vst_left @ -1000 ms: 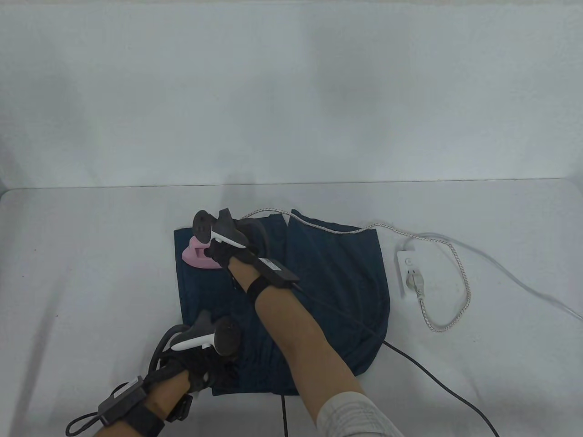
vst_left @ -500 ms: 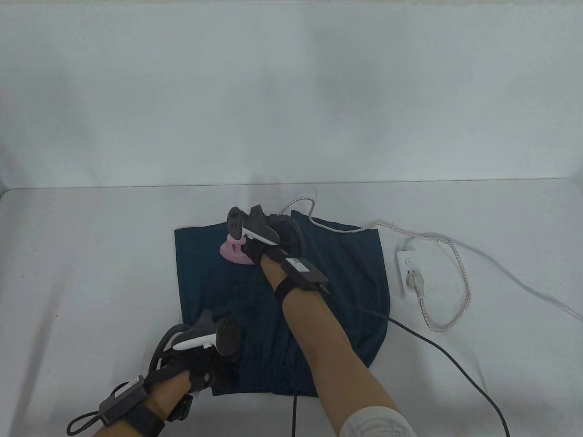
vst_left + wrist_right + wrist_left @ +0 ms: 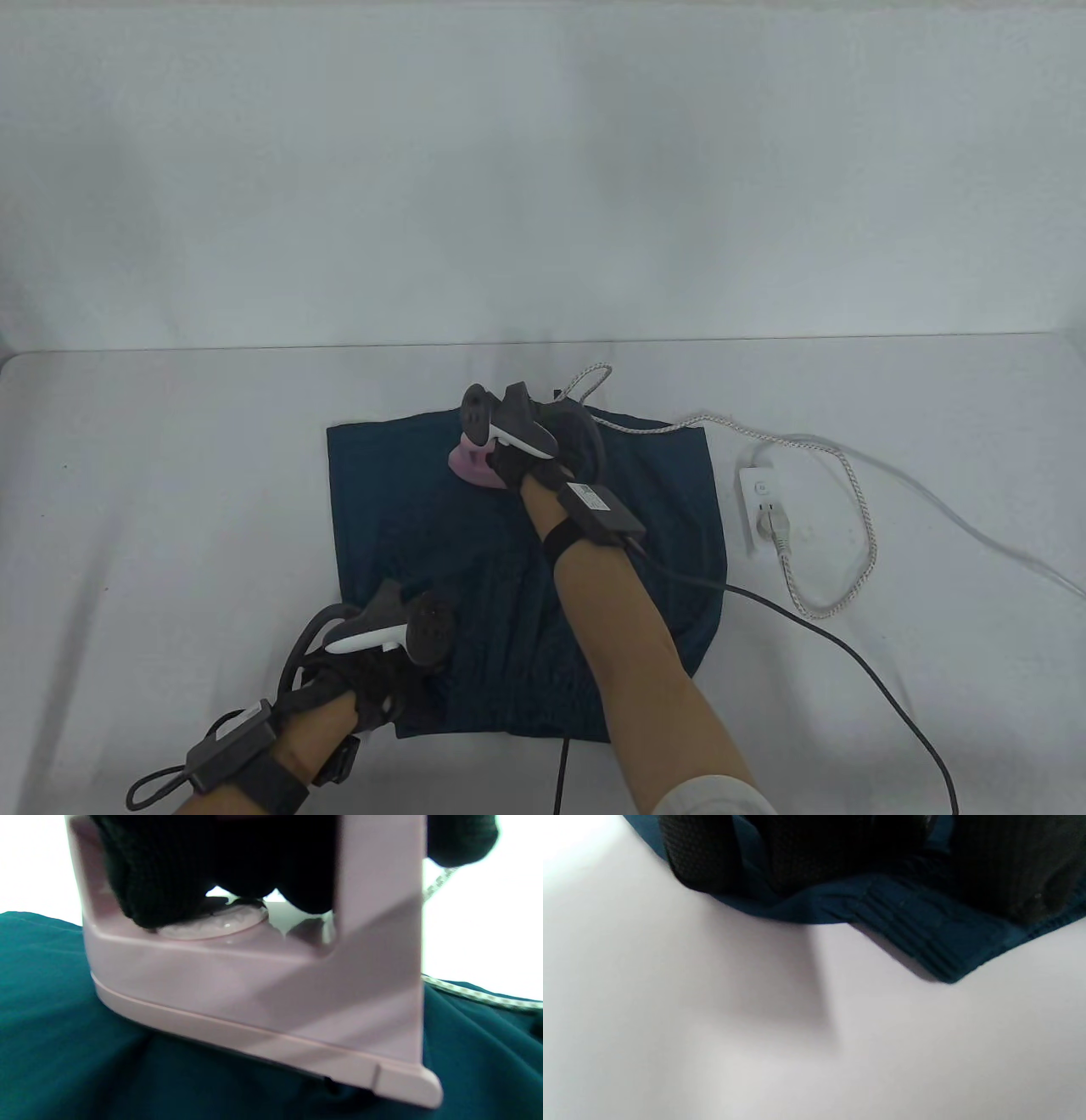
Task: Iron shorts with electric iron on table
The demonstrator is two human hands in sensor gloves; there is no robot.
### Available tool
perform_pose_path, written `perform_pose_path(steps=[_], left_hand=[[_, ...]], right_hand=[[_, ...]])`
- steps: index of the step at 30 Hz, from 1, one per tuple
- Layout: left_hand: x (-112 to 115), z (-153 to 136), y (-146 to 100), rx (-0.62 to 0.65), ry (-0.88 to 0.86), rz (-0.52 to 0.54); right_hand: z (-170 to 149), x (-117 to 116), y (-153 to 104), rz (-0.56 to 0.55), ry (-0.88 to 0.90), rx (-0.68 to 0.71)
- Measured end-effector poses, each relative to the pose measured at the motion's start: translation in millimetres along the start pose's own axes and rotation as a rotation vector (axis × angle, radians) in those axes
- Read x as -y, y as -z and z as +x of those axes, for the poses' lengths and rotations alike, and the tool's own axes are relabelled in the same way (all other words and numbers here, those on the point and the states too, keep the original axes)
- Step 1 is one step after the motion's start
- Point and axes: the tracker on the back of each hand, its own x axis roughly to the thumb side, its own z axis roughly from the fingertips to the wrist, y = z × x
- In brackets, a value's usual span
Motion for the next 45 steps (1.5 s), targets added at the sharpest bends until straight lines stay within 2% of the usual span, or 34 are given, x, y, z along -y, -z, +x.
perform_pose_path(steps=[13,18,21,31,45], left_hand=[[0,1,0,-0.004,0.006,-0.003],[0,2,1,-0.007,0.012,-0.004],[-1,2,1,-0.008,0.015,-0.003],[-1,3,1,-0.009,0.021,-0.004],[-1,4,1,-0.020,0.034,-0.007]], right_hand=[[93,2,-12,-0.017,0.023,0.221],[118,-1,-21,-0.007,0.065,0.285],[122,0,-24,-0.020,0.041,0.298],[96,-1,-28,-0.021,0.025,0.250],[12,-2,-36,-0.023,-0.021,0.099]])
